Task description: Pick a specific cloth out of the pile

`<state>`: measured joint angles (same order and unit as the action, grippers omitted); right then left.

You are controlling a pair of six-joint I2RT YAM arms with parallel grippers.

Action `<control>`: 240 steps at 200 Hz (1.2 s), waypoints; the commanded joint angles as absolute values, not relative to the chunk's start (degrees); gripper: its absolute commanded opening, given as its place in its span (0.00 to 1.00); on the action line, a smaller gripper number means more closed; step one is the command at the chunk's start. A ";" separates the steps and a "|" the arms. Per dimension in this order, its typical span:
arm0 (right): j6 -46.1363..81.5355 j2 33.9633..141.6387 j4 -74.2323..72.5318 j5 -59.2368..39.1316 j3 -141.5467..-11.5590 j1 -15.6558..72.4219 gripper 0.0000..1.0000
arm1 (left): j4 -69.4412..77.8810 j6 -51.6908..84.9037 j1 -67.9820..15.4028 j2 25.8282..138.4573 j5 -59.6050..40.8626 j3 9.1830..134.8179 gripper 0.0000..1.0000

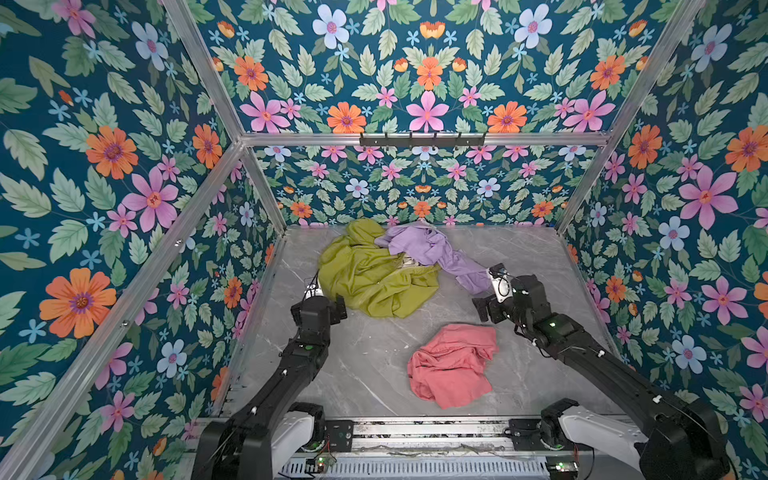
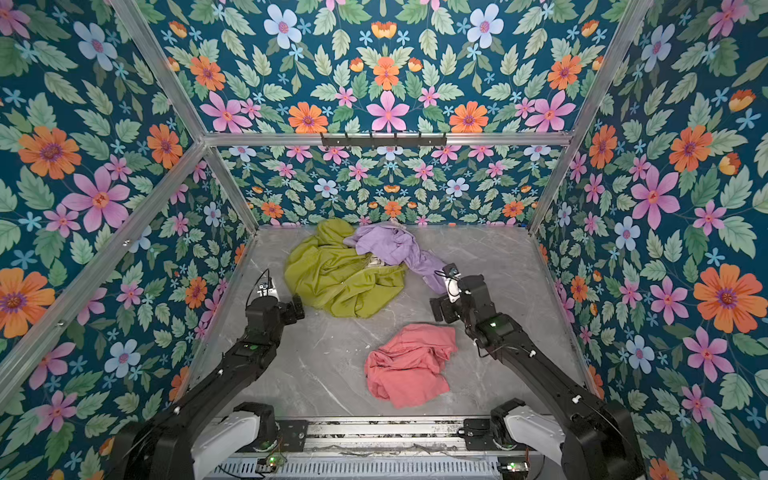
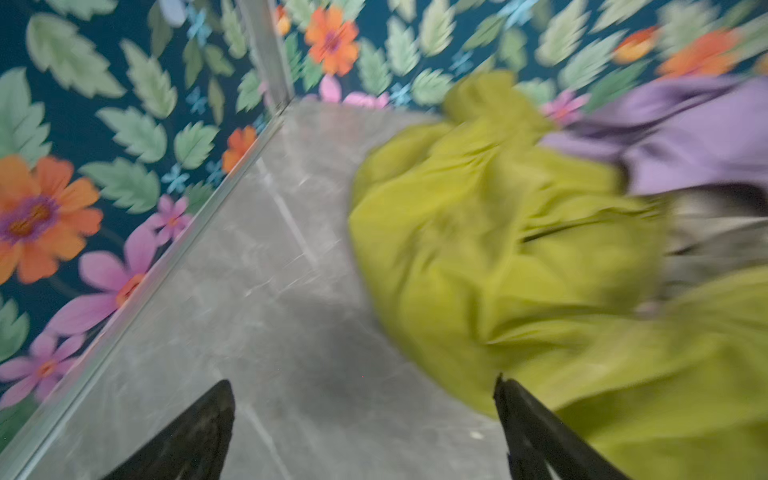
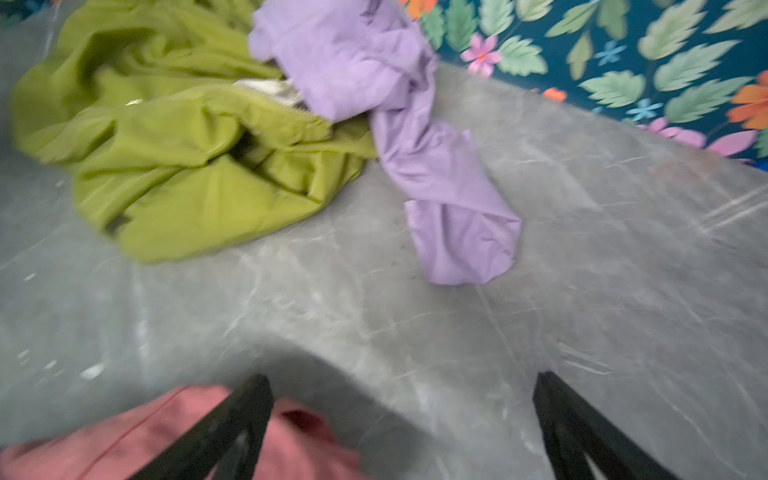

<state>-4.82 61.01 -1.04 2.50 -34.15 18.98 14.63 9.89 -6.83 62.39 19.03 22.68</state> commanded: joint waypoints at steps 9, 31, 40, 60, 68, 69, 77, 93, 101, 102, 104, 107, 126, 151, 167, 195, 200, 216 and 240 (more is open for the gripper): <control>-5.45 63.16 -26.66 9.59 -24.19 11.15 0.99 | 31.59 4.69 -1.09 67.52 19.45 18.17 0.99; -2.25 71.54 -41.31 12.23 -18.39 6.78 0.99 | 49.90 5.27 3.22 72.14 12.10 12.61 0.98; -2.07 75.12 -47.33 12.29 -16.67 6.33 0.99 | 56.04 4.54 3.52 73.22 11.33 11.14 0.99; -0.85 80.15 -54.70 12.55 -15.75 5.21 0.99 | 63.11 3.92 3.61 79.47 10.29 13.15 0.99; 0.60 78.83 -50.55 11.57 -16.42 4.23 0.98 | 57.05 4.01 3.78 81.29 9.19 17.11 0.99; 0.83 78.70 -50.24 10.83 -16.42 4.01 0.97 | 56.16 4.11 3.78 81.47 8.99 17.61 0.99; 1.75 79.87 -53.11 8.87 -15.12 2.52 0.97 | 52.73 4.43 3.77 83.80 7.92 20.65 0.98; 1.65 84.20 -60.24 8.77 -15.11 1.67 0.99 | 62.47 5.46 3.27 87.90 5.87 19.27 0.99; 3.03 81.34 -50.21 6.45 -16.94 1.01 0.99 | 60.69 2.93 0.66 89.00 7.50 19.85 0.99; 3.01 81.50 -50.42 5.86 -16.95 0.68 0.99 | 60.45 2.61 0.42 89.15 7.66 19.95 0.99; 2.91 82.38 -51.78 4.63 -16.82 -0.16 0.99 | 61.56 1.79 -0.49 89.70 8.22 19.75 0.99; 2.87 83.06 -54.33 3.49 -16.44 -0.48 0.99 | 65.43 0.98 -1.41 90.71 8.41 19.09 1.00; 3.00 82.11 -50.27 2.24 -17.62 -0.80 0.99 | 73.83 2.98 -1.34 92.17 13.35 14.74 1.00; 3.29 82.60 -50.31 0.53 -17.96 -1.71 0.99 | 74.29 1.00 -3.07 92.72 14.81 15.20 1.00; 3.25 82.13 -48.79 -0.11 -18.30 -1.85 0.99 | 74.86 0.72 -3.19 92.96 15.18 15.20 1.00; 3.24 82.25 -49.09 -0.13 -18.38 -1.83 0.99 | 72.78 1.14 -2.64 93.00 13.23 16.19 1.00; 3.24 82.53 -50.05 -0.02 -18.30 -1.80 0.99 | 72.76 1.21 -2.31 93.10 12.47 16.32 1.00; 3.11 82.28 -49.18 -0.09 -18.37 -1.84 0.99 | 71.93 1.69 -1.50 93.07 11.27 16.73 1.00; 3.08 82.44 -49.59 -0.04 -18.28 -1.80 0.99 | 72.06 1.69 -1.49 93.01 11.12 16.49 1.00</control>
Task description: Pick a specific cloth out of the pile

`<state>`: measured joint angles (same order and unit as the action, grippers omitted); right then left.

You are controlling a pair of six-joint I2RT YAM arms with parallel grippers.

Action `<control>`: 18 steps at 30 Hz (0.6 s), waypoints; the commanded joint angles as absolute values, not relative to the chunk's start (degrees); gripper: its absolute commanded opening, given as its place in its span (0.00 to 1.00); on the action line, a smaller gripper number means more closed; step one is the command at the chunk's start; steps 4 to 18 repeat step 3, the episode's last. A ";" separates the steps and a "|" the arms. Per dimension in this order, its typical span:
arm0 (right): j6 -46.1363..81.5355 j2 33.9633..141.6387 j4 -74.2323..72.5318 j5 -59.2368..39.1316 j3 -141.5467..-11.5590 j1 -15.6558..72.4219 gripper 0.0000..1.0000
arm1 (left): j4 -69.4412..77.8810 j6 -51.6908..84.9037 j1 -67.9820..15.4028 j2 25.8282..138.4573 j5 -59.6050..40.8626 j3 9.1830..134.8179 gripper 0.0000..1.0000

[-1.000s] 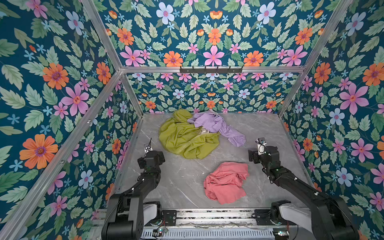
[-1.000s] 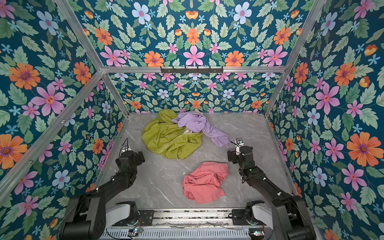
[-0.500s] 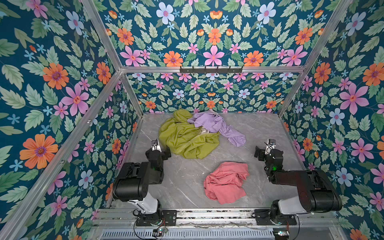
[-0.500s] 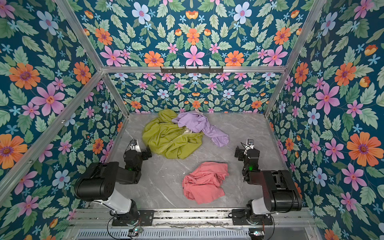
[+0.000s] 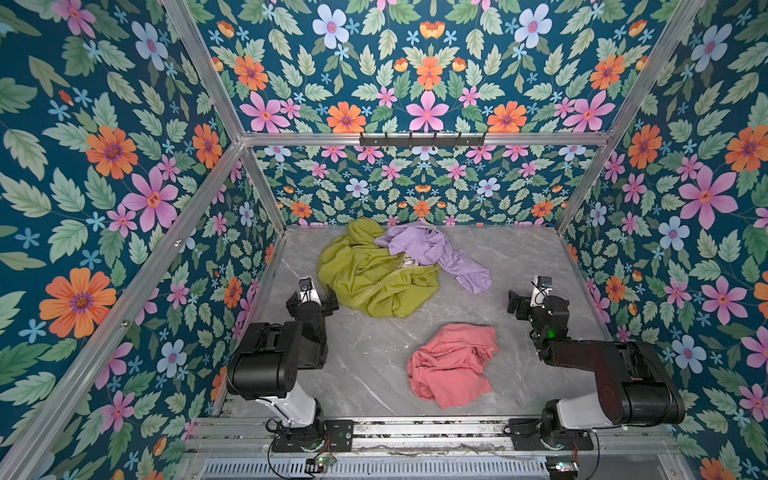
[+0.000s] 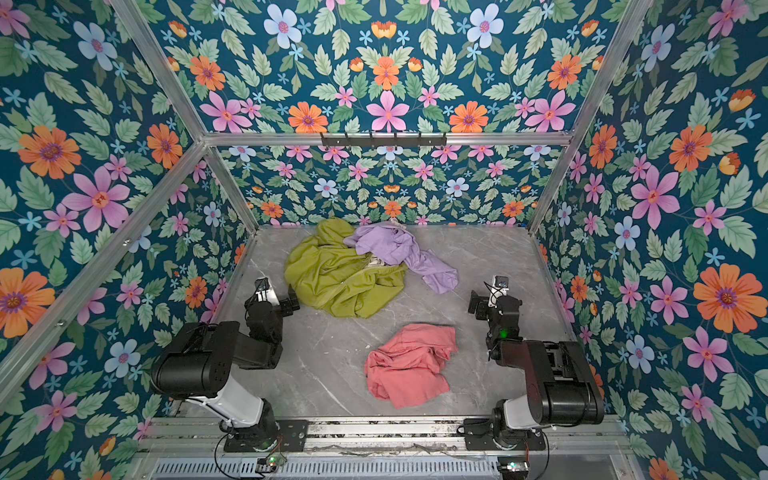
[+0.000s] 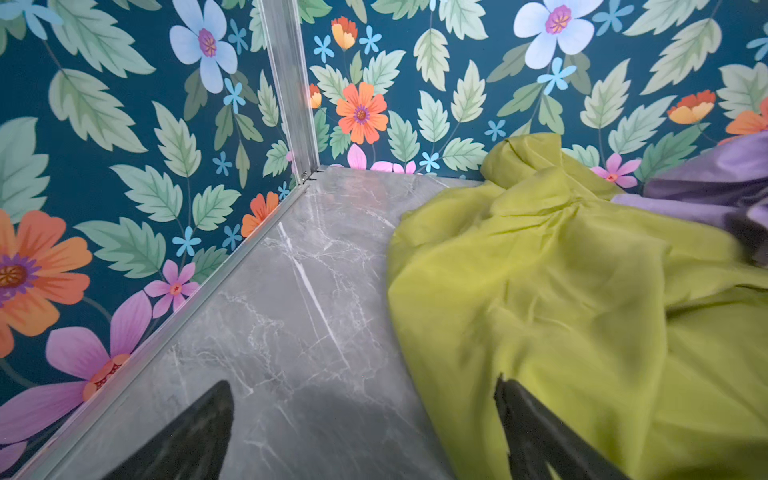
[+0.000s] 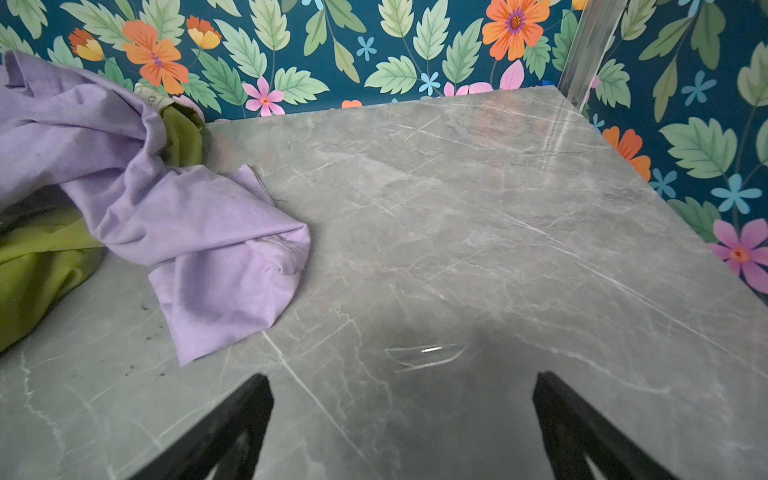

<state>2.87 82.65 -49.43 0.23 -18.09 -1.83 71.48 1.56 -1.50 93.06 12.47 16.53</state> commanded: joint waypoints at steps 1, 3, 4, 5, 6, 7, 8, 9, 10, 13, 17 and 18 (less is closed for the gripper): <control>3.08 82.44 -49.67 -0.02 -18.33 -1.78 0.99 | 72.15 1.68 -1.49 92.96 11.10 16.42 1.00; 3.13 82.38 -49.59 -0.09 -18.29 -1.82 0.99 | 73.26 1.18 -1.65 92.97 11.27 15.92 1.00; 3.13 82.38 -49.59 -0.09 -18.29 -1.82 0.99 | 73.26 1.18 -1.65 92.97 11.27 15.92 1.00; 3.13 82.38 -49.59 -0.09 -18.29 -1.82 0.99 | 73.26 1.18 -1.65 92.97 11.27 15.92 1.00; 3.13 82.38 -49.59 -0.09 -18.29 -1.82 0.99 | 73.26 1.18 -1.65 92.97 11.27 15.92 1.00; 3.13 82.38 -49.59 -0.09 -18.29 -1.82 0.99 | 73.26 1.18 -1.65 92.97 11.27 15.92 1.00; 3.13 82.38 -49.59 -0.09 -18.29 -1.82 0.99 | 73.26 1.18 -1.65 92.97 11.27 15.92 1.00; 3.13 82.38 -49.59 -0.09 -18.29 -1.82 0.99 | 73.26 1.18 -1.65 92.97 11.27 15.92 1.00; 3.13 82.38 -49.59 -0.09 -18.29 -1.82 0.99 | 73.26 1.18 -1.65 92.97 11.27 15.92 1.00; 3.13 82.38 -49.59 -0.09 -18.29 -1.82 0.99 | 73.26 1.18 -1.65 92.97 11.27 15.92 1.00; 3.13 82.38 -49.59 -0.09 -18.29 -1.82 0.99 | 73.26 1.18 -1.65 92.97 11.27 15.92 1.00; 3.13 82.38 -49.59 -0.09 -18.29 -1.82 0.99 | 73.26 1.18 -1.65 92.97 11.27 15.92 1.00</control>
